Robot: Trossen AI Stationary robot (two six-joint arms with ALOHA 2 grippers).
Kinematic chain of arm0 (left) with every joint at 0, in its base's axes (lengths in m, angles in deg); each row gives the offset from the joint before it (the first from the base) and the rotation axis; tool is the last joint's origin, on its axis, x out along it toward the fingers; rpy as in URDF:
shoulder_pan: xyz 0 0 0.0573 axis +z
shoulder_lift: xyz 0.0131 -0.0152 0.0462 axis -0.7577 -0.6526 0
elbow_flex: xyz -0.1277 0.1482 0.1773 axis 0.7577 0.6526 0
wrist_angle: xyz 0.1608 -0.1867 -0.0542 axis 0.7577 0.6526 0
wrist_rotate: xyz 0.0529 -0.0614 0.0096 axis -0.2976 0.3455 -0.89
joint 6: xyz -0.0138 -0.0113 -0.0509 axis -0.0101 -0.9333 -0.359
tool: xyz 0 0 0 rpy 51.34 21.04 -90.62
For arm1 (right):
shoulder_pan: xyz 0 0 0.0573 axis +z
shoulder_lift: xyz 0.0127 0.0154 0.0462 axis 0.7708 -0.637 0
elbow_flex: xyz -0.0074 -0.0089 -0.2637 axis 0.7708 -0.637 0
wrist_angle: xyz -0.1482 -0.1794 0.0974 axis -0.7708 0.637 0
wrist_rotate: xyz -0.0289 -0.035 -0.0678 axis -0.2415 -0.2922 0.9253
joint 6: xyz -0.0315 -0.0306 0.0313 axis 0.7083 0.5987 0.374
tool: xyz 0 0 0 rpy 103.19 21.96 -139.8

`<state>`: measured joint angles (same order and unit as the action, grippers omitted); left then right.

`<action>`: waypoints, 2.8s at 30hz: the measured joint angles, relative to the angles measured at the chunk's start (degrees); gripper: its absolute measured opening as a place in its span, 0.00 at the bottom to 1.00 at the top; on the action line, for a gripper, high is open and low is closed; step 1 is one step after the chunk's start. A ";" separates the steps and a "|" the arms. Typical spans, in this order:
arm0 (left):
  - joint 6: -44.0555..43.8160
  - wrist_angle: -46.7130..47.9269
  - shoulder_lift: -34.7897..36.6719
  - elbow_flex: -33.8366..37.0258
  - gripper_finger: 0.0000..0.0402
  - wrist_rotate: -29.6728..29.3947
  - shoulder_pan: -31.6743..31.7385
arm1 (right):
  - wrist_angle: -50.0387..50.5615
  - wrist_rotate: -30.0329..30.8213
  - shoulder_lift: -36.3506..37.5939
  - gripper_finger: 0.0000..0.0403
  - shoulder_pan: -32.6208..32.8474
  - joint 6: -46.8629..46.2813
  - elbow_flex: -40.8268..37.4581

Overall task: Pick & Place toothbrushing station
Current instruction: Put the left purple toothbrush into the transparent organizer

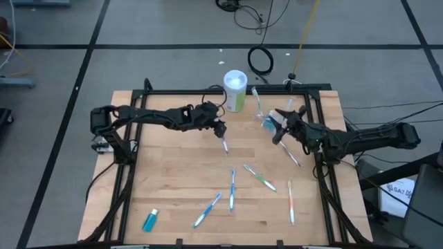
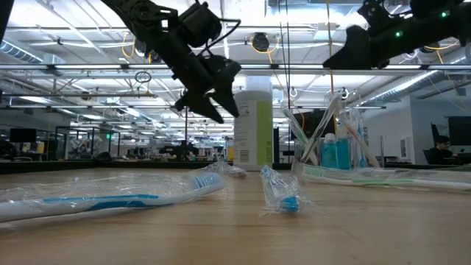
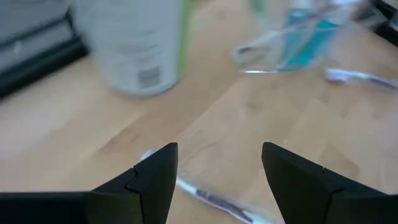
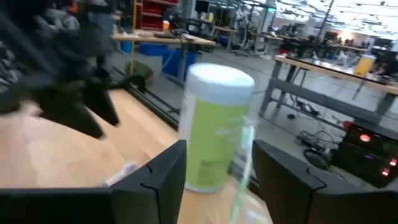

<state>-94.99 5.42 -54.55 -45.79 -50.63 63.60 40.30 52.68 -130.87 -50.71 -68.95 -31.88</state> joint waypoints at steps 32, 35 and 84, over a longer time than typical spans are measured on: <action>-15.52 -2.83 -13.53 0.02 0.60 -0.42 2.54 | -7.88 -14.99 -10.66 0.44 1.03 -0.31 3.63; -14.90 -1.62 -13.57 0.07 0.60 -0.72 2.72 | -7.87 -14.91 -10.66 0.44 1.03 -0.31 3.63; 8.99 -4.80 -15.17 0.09 0.54 1.11 3.76 | -7.43 -14.78 -10.63 0.44 1.01 -0.07 3.63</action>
<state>-86.00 0.62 -69.71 -45.70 -49.52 67.36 32.86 37.90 -141.50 -49.70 -69.02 -28.25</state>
